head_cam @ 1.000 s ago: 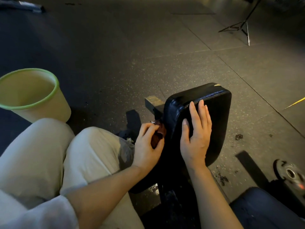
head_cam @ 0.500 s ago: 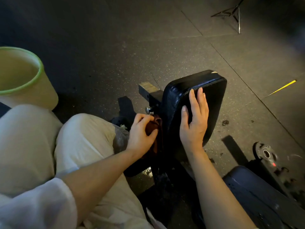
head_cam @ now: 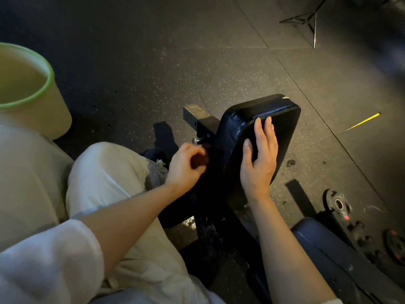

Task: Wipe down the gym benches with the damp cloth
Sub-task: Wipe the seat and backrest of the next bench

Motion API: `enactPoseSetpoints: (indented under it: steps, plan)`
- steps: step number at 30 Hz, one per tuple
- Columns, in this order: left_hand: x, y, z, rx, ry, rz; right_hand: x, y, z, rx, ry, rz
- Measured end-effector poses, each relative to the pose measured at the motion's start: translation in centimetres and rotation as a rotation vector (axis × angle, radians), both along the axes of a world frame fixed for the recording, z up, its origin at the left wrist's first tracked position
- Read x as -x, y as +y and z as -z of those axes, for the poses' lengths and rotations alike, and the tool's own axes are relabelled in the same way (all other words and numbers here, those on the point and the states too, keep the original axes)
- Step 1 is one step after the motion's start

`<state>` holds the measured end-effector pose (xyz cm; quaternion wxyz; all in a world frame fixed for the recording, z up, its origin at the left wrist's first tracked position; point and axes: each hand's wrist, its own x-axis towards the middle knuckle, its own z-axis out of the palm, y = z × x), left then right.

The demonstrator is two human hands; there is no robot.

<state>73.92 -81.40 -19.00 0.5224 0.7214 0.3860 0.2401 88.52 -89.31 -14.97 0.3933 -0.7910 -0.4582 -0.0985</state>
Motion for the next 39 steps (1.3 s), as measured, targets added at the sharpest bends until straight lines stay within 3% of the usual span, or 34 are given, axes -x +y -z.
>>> enactPoseSetpoints:
  steps: [3, 8, 13, 15, 17, 20, 23, 27, 29, 31, 32, 34, 36, 39]
  plan:
    - [0.7, -0.8, 0.0, 0.093, -0.027, -0.096, -0.1, -0.6, -0.4, 0.036, -0.02, -0.013]
    - [-1.3, -1.1, -3.6, -0.235, -0.291, -0.088, 1.5, -2.5, 0.4, 0.046, -0.081, -0.044]
    - [-0.7, -2.6, -0.3, -0.275, -0.162, 0.015, 2.4, -2.3, 1.5, 0.074, -0.094, -0.011]
    - [0.6, -2.7, 1.5, -0.166, -0.04, 0.078, 2.6, -2.4, 1.7, 0.063, -0.075, 0.007]
    - [1.7, -2.6, 2.2, -0.009, 0.051, -0.004, 3.1, -2.9, 2.0, 0.056, -0.057, 0.007]
    - [1.2, -2.6, 1.4, -0.061, -0.037, -0.126, 3.6, -4.0, 3.1, 0.068, -0.046, -0.003]
    - [-0.1, -4.1, 0.9, -0.171, -0.131, -0.041, 4.4, -5.5, 4.5, 0.134, -0.035, -0.026]
    - [0.1, -4.2, 2.6, -0.179, -0.048, 0.046, 5.1, -6.1, 5.4, 0.175, 0.001, -0.024]
    - [0.8, -3.6, 3.8, -0.104, 0.067, 0.089, 5.2, -6.2, 5.6, 0.179, 0.011, -0.017]
    - [1.5, -3.3, 4.3, 0.057, 0.157, -0.023, 5.3, -6.3, 5.7, 0.184, 0.026, -0.012]
    - [1.7, -3.4, 4.3, 0.105, 0.156, -0.096, 5.2, -6.4, 5.7, 0.187, 0.027, -0.012]
    - [1.4, -3.8, 3.5, 0.015, 0.049, -0.159, 5.0, -6.7, 5.9, 0.193, 0.026, -0.016]
    - [0.7, -4.6, 2.7, -0.135, -0.093, -0.095, 4.7, -7.2, 6.0, 0.199, 0.02, -0.028]
    - [0.0, -5.1, 2.6, -0.182, -0.113, -0.013, 4.6, -7.6, 6.2, 0.218, 0.02, -0.035]
